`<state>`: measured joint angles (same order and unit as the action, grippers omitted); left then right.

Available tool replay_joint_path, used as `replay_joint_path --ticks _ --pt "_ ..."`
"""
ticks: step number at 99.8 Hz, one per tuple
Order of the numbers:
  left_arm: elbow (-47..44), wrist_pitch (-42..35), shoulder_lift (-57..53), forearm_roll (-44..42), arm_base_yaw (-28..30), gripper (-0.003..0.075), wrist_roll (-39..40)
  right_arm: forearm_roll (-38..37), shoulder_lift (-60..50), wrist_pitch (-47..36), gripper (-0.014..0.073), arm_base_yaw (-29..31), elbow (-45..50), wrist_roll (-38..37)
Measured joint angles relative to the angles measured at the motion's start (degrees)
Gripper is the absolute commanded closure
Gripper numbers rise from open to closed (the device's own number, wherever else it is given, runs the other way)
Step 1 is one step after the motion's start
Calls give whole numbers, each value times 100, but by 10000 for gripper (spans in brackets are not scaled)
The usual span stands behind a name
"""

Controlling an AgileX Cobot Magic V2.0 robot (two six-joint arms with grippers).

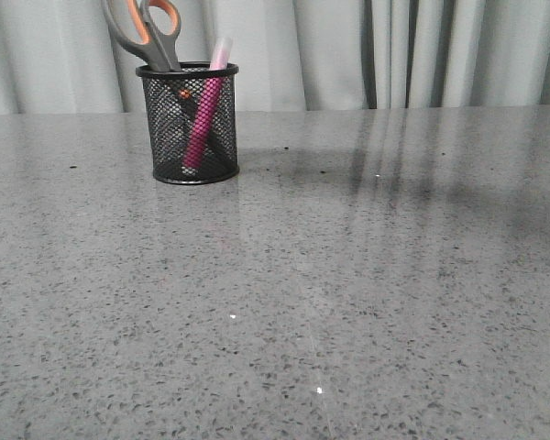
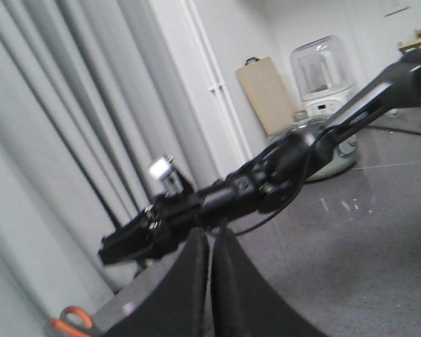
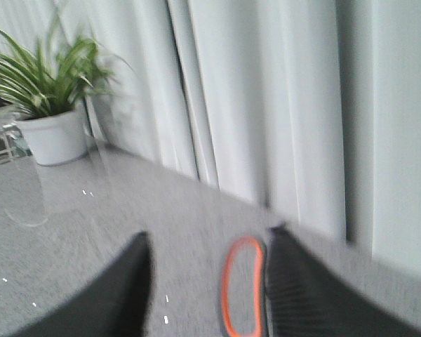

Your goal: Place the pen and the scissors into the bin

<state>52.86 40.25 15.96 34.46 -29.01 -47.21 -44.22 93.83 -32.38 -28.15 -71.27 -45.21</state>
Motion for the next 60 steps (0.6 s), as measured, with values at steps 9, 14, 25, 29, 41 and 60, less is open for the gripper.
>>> replay_joint_path --ticks 9,14,25,29,41,60 --pt "-211 -261 -141 -601 0 739 626 -602 -661 0 639 0 133 0" --pt "-410 -442 -270 -862 0 739 977 -899 -1078 13 642 0 292 0" --pt "-947 -834 -658 -1153 0 739 1499 -1365 -2226 490 642 0 891 -147" --pt "-1174 -963 -820 -1192 0 739 1678 -1436 -2636 904 642 0 1214 -212" --pt "-1735 -1127 -1219 -1231 0 739 1924 -1461 -4245 2645 643 0 2234 -305" --pt "-2326 -1136 -1463 -1243 0 739 1973 -963 -6508 5095 643 0 3482 -300"
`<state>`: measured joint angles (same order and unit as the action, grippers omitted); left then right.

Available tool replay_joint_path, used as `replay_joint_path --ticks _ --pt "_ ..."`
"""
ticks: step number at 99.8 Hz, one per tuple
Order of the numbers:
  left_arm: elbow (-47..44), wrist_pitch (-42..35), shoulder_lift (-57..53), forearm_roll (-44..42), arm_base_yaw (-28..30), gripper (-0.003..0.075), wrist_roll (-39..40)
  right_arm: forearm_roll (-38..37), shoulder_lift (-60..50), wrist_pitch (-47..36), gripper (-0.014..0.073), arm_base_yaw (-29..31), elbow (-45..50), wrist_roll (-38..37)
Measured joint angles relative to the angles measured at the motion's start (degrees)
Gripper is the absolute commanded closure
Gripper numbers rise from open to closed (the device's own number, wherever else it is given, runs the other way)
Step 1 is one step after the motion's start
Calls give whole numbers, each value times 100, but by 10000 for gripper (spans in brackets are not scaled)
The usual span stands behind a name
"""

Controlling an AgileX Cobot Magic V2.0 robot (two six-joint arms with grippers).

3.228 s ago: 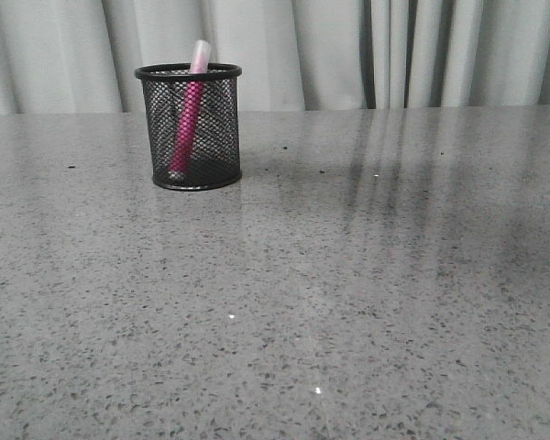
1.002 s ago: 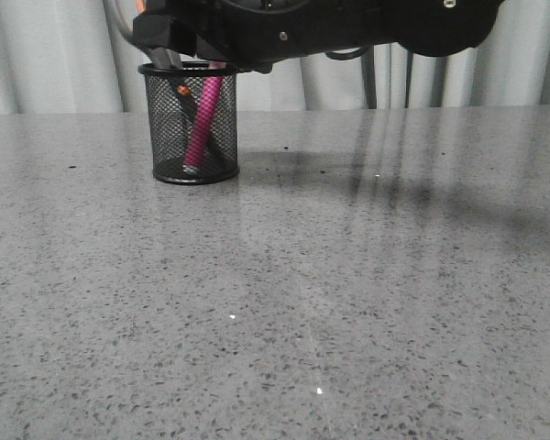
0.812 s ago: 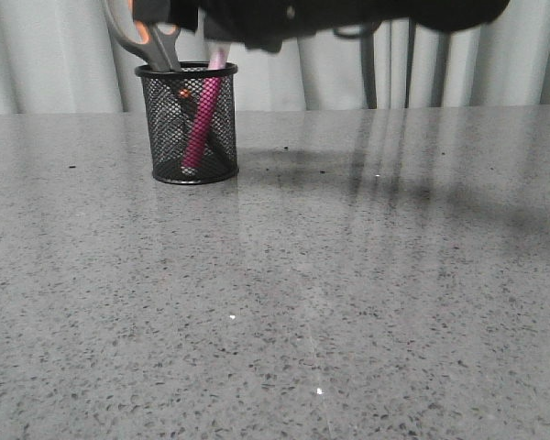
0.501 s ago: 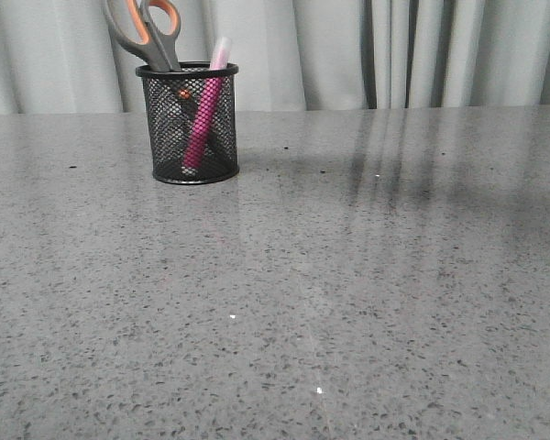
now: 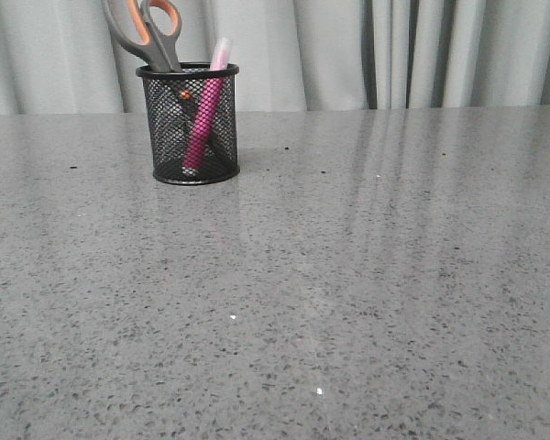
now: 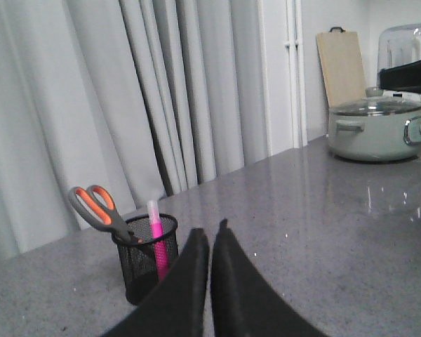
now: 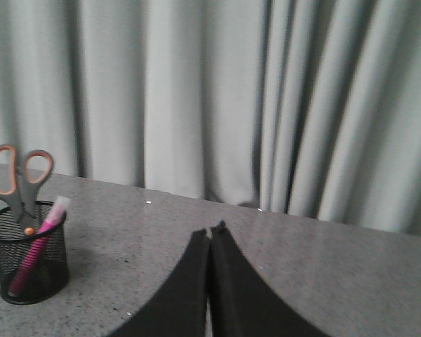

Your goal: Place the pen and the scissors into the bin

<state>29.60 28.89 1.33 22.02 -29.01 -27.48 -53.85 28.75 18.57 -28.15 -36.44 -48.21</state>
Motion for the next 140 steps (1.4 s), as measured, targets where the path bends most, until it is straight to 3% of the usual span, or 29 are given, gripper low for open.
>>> replay_joint_path --ticks 16,42,116,127,140 --pt "-211 0 -9 12 0 739 12 175 -1321 563 643 0 609 11" --pt "-248 0 -9 12 0 739 12 279 -2368 804 643 0 1045 11" --pt "-333 -37 -9 19 14 739 12 290 -2445 817 643 0 1053 21" --pt "-416 5 -22 -273 258 739 12 290 -2445 817 643 0 1053 21" --pt "-814 -244 -35 -893 951 739 12 290 -2445 817 643 0 1053 21"
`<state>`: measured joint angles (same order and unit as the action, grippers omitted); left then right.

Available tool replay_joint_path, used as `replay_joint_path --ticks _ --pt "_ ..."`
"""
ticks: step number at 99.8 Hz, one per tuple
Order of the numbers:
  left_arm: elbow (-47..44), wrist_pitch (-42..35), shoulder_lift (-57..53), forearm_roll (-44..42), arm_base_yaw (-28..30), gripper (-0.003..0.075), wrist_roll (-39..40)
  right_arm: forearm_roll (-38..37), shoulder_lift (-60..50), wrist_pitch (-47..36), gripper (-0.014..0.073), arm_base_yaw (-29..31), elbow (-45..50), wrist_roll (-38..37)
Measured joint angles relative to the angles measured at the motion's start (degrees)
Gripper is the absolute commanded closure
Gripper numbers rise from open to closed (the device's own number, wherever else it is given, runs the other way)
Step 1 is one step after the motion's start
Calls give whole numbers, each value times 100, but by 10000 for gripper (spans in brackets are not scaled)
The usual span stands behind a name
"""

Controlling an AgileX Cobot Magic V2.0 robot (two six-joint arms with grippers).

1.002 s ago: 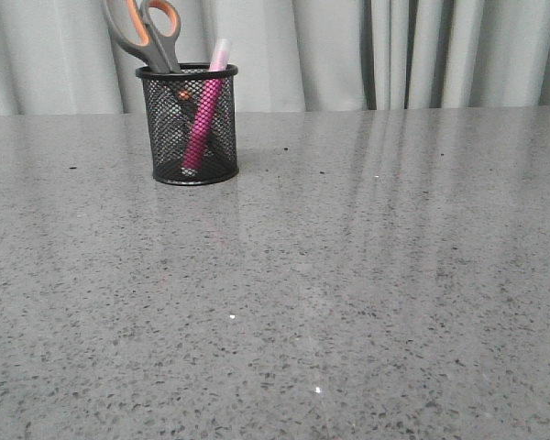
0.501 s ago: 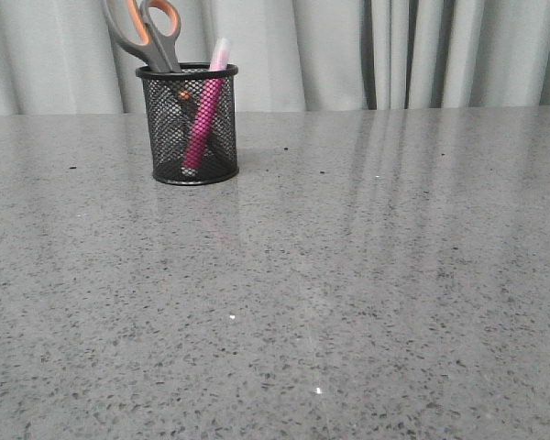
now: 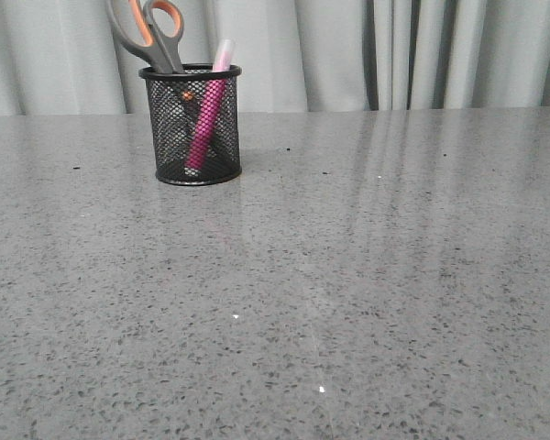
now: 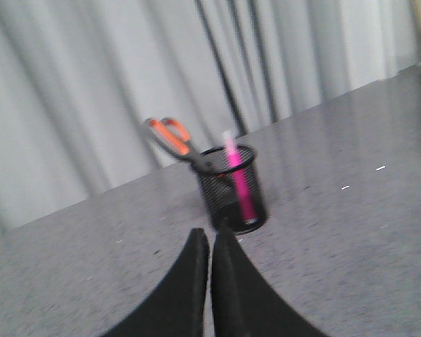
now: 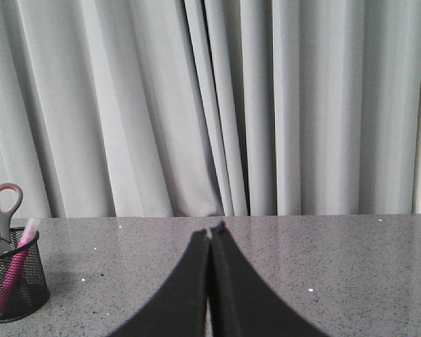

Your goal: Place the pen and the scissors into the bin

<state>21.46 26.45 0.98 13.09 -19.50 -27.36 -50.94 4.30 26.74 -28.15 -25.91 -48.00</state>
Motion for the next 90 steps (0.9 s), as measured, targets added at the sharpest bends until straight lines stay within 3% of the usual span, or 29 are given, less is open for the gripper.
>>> replay_joint_path --ticks 20,34,56,90 --pt "-1428 -1629 0 -279 1141 739 915 0 0 0 643 0 0 0" --pt "-1882 -1975 0 -783 1456 739 1775 0 0 0 643 0 0 0" --pt "-2156 -1925 0 -920 1465 739 1980 0 0 0 643 0 0 0" --pt "-2156 -1083 0 -1161 1465 739 1993 0 0 0 643 0 0 0"
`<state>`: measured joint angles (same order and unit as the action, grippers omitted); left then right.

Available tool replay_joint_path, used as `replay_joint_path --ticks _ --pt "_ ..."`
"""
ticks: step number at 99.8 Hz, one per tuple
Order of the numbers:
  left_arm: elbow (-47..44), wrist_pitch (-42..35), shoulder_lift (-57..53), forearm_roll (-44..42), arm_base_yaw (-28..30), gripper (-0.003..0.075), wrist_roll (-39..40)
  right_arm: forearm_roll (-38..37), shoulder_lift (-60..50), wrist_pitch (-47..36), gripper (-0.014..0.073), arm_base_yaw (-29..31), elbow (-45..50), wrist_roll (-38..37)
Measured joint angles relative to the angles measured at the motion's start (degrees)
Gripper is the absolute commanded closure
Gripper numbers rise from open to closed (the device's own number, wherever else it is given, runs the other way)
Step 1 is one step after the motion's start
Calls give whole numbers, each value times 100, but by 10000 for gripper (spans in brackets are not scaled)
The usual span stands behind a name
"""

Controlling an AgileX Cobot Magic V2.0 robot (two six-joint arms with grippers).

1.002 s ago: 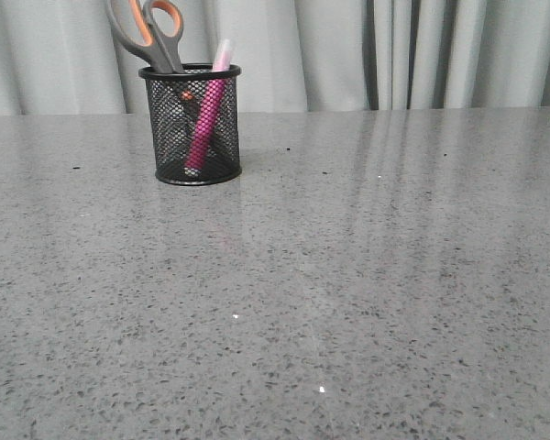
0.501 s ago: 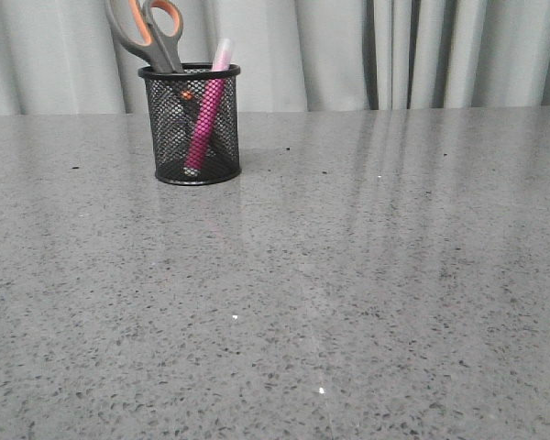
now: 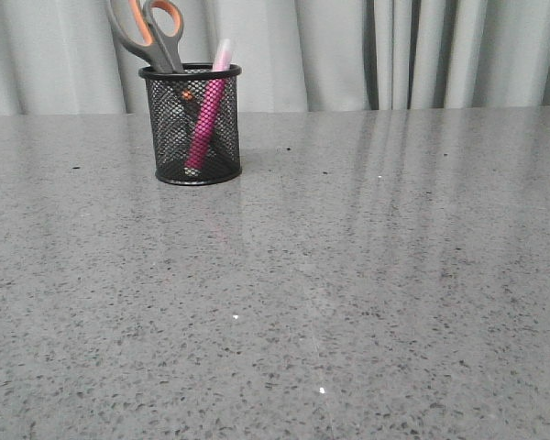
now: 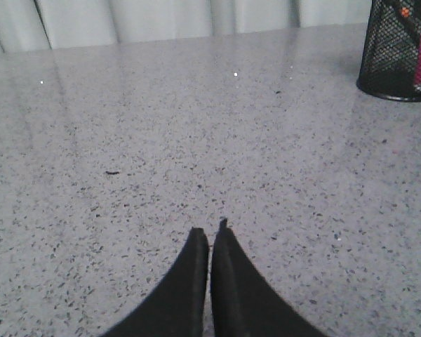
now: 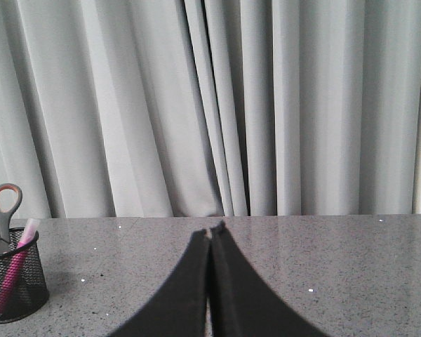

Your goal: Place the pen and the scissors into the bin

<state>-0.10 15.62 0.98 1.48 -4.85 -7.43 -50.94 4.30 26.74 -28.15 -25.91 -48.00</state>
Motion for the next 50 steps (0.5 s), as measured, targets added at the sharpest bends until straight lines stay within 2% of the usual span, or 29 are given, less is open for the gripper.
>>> replay_joint_path --ticks 50 --pt "0 47 0 -12 0 739 0 0 0 0 643 0 0 0"
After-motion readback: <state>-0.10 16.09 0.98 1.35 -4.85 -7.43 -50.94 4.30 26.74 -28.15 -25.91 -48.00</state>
